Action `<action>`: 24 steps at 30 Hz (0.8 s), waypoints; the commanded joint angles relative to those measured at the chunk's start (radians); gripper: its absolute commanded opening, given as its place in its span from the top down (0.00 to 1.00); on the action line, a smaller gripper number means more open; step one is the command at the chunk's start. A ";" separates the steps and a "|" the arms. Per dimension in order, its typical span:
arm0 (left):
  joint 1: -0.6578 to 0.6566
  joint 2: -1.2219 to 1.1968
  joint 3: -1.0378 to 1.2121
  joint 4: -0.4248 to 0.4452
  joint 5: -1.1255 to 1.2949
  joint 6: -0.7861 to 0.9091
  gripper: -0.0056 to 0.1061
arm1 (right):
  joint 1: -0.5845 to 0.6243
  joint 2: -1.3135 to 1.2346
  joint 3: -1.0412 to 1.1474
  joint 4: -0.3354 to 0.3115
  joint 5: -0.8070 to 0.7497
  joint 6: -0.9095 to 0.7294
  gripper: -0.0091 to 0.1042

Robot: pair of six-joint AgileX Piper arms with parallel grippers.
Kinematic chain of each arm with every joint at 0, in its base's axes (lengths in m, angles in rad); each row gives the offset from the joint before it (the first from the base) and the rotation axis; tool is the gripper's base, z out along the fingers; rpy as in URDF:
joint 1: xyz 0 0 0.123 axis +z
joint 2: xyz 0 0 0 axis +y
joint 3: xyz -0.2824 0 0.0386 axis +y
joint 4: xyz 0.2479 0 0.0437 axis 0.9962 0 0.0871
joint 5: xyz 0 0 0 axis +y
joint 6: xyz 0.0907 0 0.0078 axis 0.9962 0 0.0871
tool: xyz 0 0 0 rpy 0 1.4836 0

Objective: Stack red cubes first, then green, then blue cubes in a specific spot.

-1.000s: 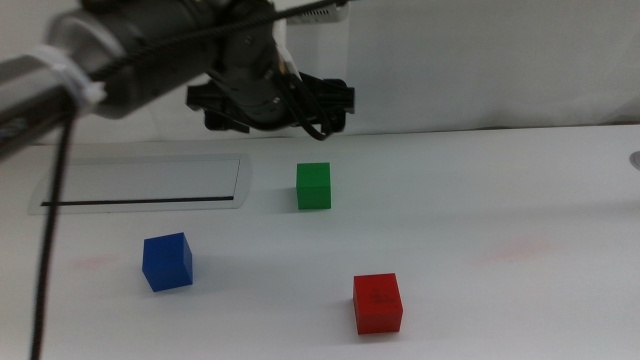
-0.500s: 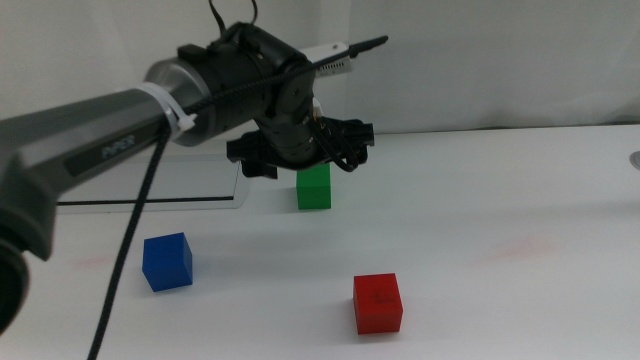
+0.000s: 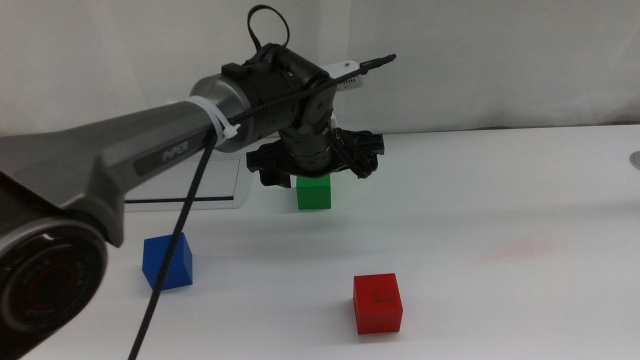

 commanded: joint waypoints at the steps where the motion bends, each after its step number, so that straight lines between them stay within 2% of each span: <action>1: -0.005 0.020 -0.023 0.002 0.012 -0.015 0.14 | -0.004 0.003 0.037 -0.004 -0.015 -0.001 0.94; 10: 0.005 0.071 -0.048 0.027 0.048 0.002 0.14 | -0.004 0.003 0.037 0.002 -0.015 -0.001 0.94; 24: 0.024 0.091 -0.048 0.026 -0.036 0.016 0.15 | -0.004 0.003 0.037 0.002 -0.015 -0.001 0.94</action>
